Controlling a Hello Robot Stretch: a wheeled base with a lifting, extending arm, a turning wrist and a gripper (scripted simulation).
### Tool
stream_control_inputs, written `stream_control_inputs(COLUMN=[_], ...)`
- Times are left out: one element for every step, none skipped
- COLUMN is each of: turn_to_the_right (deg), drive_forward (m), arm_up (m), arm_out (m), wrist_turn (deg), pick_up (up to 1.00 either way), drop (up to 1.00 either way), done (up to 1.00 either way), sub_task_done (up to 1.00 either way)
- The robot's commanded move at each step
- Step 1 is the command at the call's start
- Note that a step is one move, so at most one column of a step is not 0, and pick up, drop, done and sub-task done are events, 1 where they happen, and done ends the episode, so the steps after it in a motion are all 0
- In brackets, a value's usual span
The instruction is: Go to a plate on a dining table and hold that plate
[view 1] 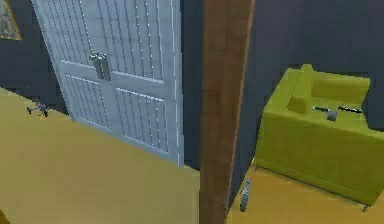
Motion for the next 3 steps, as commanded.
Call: stream_control_inputs(turn_to_the_right=[45.0, 0.0, 18.0], drive_forward=[0.00, 0.50, 0.00], arm_up=[0.00, 0.00, 0.00], arm_out=[0.00, 0.00, 0.00], wrist_turn=[0.0, 0.0, 0.0], pick_up=[0.00, 0.00, 0.00], drop=[0.00, 0.00, 0.00], done=[0.00, 0.00, 0.00], sub_task_done=[0.00, 0.00, 0.00])
